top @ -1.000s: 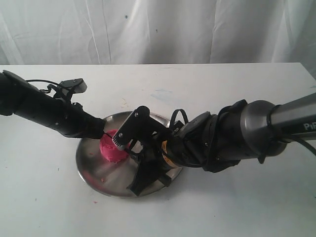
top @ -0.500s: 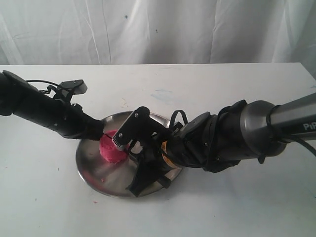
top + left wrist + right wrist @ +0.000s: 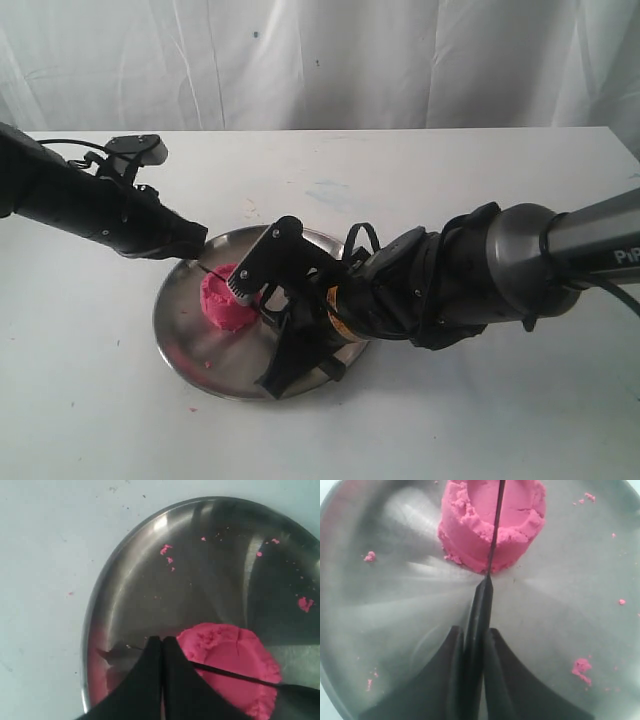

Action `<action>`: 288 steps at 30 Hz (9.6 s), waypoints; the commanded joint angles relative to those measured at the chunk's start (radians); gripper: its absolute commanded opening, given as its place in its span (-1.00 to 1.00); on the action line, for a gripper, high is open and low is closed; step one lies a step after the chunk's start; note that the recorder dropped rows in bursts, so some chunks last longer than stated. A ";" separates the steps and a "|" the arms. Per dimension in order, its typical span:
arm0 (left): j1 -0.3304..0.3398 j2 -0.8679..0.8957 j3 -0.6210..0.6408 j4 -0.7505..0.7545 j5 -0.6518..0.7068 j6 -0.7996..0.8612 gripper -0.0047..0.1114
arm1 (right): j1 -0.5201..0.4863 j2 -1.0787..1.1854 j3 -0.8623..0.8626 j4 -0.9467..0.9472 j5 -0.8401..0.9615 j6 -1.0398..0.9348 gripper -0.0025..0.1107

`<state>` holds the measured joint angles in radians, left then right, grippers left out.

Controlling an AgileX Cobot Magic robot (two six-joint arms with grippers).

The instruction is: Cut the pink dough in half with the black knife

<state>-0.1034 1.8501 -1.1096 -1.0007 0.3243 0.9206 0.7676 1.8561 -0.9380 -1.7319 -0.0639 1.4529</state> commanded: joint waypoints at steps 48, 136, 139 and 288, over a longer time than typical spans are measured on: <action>-0.001 0.181 -0.021 -0.067 0.065 0.097 -0.92 | 0.003 0.002 -0.003 -0.013 -0.063 0.076 -0.96; 0.002 0.092 -0.083 0.037 0.118 0.069 -0.92 | -0.120 0.024 0.001 -0.013 -0.202 0.006 -0.88; 0.002 0.081 -0.090 0.046 0.101 0.069 -0.92 | -0.120 0.012 0.003 -0.013 -0.204 0.020 -0.88; 0.002 -1.850 0.563 0.553 0.594 -0.814 -0.92 | -0.120 -1.214 0.543 0.318 -0.498 0.236 -0.96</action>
<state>-0.1034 0.0064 -0.5489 -0.4281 0.9098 0.1099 0.6504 0.6487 -0.3974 -1.4143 -0.5597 1.6813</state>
